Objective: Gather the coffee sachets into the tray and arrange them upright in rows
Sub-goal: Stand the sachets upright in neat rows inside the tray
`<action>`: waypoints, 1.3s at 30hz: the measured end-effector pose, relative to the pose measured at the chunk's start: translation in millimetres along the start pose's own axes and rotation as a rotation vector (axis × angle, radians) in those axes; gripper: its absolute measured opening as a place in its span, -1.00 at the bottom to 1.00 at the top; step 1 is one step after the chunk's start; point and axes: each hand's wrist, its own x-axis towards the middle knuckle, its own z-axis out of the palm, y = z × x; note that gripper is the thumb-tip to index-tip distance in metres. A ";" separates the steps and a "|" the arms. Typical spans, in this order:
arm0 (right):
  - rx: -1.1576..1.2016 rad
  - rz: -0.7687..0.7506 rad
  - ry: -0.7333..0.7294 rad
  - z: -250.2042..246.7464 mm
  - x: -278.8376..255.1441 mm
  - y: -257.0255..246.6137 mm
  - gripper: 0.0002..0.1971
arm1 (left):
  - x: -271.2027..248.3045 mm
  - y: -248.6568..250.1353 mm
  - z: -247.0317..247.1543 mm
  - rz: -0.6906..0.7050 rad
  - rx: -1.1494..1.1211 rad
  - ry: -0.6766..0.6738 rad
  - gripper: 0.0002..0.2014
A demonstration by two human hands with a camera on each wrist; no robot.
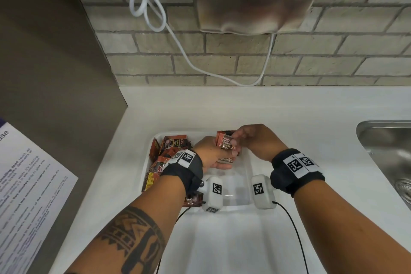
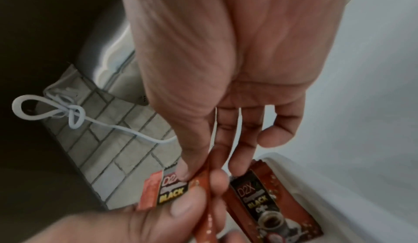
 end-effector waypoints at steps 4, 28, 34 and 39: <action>0.049 -0.018 0.046 -2.3 4.1 -0.7 -0.94 | -0.3 -0.3 -1.6 0.043 0.088 0.042 -0.68; -0.405 0.072 0.217 10.7 15.2 10.2 -0.85 | 22.5 -8.2 24.2 -0.158 0.894 -0.099 -0.67; -0.395 0.064 0.221 9.7 19.0 12.9 -0.82 | 30.8 -8.8 20.5 -0.137 0.845 -0.099 -0.76; -0.399 0.058 0.222 8.7 21.1 16.2 -0.80 | 34.4 -12.2 18.8 -0.158 0.788 -0.100 -0.75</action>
